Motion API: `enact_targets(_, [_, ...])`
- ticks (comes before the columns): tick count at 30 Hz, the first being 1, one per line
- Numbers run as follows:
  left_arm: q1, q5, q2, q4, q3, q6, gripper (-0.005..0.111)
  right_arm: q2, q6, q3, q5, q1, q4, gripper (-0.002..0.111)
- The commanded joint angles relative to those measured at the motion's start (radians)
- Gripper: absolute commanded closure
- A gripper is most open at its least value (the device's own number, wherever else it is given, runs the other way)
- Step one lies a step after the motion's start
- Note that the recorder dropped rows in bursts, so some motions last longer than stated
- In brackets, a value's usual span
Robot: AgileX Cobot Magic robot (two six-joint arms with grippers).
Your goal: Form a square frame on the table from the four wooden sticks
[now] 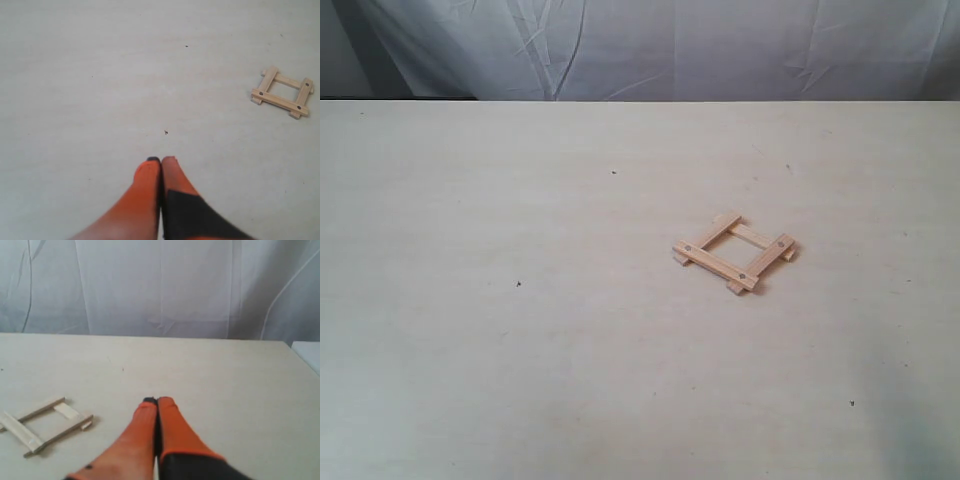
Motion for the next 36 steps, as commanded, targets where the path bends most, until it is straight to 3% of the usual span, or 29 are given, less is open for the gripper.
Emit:
enact_targets(1, [0.005,-0.008,-0.005,0.006,0.006,0.002,0.107,-0.009,-0.004,0.082,-0.004,-0.008,0.0,0.109])
enact_targets(9, [0.005,-0.008,-0.005,0.009,0.006,0.002,0.107,-0.009,-0.004,0.108,-0.007,-0.008,0.084,0.109])
enact_targets(28, [0.005,-0.008,-0.005,0.009,0.006,0.002,0.107,-0.009,-0.004,0.108,-0.003,-0.008,0.082,0.109])
enact_targets(30, [0.005,-0.02,-0.014,0.064,0.008,0.026,0.107,-0.009,-0.004,0.108,-0.003,-0.008,0.082,0.109])
enact_targets(33, [0.03,-0.206,-0.104,0.116,0.094,0.026,0.107,-0.009,-0.004,0.108,-0.003,-0.008,0.082,0.109])
enact_targets(36, [0.068,-0.307,-0.245,0.126,0.22,0.026,0.107,-0.009,-0.004,0.108,-0.003,-0.008,0.082,0.109])
